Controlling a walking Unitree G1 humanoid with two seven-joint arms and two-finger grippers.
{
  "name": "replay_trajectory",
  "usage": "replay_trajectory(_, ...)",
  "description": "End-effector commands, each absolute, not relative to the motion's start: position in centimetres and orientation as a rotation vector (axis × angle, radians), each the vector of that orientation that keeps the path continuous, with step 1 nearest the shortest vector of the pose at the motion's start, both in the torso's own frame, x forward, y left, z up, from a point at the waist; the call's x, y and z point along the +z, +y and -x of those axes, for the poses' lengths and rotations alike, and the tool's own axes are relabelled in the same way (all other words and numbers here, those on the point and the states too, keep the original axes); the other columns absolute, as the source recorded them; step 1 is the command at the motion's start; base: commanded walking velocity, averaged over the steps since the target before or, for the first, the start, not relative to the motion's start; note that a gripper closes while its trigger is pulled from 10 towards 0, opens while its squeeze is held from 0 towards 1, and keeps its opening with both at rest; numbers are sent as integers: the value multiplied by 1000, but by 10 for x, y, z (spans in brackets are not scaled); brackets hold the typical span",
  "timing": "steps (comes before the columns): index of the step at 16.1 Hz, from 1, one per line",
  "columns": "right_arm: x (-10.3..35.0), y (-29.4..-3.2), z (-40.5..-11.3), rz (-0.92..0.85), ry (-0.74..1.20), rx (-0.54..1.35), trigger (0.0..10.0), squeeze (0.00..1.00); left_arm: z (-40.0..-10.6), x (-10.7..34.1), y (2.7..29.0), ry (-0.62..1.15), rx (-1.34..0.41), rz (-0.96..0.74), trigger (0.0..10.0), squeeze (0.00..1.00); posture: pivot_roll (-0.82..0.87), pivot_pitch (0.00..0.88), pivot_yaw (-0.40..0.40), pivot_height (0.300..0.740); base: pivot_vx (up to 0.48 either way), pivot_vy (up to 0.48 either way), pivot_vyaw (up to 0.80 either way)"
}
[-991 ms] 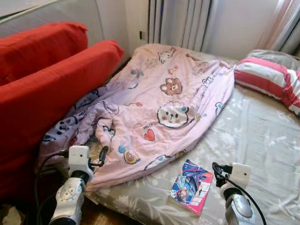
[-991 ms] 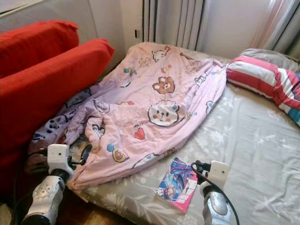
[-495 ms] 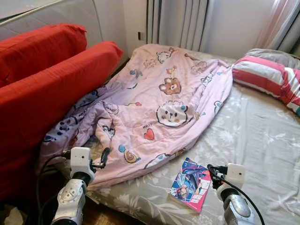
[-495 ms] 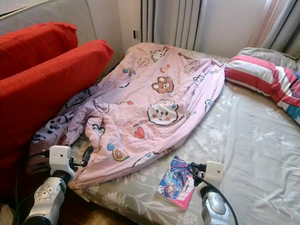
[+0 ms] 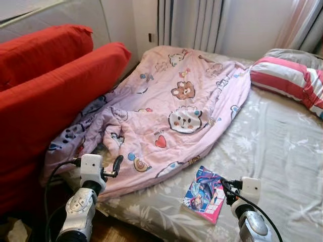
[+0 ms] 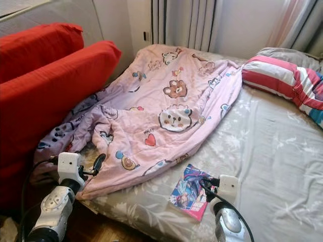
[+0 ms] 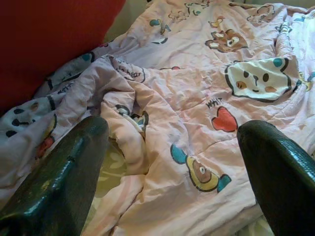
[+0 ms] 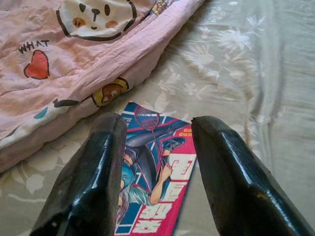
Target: Clean up the room
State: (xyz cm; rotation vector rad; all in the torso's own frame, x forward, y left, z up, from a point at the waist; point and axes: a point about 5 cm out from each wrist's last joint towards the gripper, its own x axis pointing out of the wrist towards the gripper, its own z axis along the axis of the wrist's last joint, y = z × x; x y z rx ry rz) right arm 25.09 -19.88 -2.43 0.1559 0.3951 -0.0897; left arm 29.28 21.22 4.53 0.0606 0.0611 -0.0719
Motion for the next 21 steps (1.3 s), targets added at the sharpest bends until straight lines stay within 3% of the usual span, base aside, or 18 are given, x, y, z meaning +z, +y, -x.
replay_trajectory(1,-26,-199,-250,-159,411,-104,10000,0,-291,44,216,69,-67,-68,10000,0,120,103,12,674,0,0,0)
replay_trajectory(8,-23,-189,-256,-164,395,-75,10000,0,-285,48,224,44,-40,-76,10000,0,174,180,4,674,0,0,0)
replay_trajectory(14,-16,-192,-264,-170,368,-93,10000,0,-287,50,221,43,-40,-81,10000,0,170,178,9,645,0,0,0)
replay_trajectory(21,-10,-191,-274,-250,367,-130,10000,0,-283,49,222,45,-44,-88,10000,0,186,202,22,645,0,0,0)
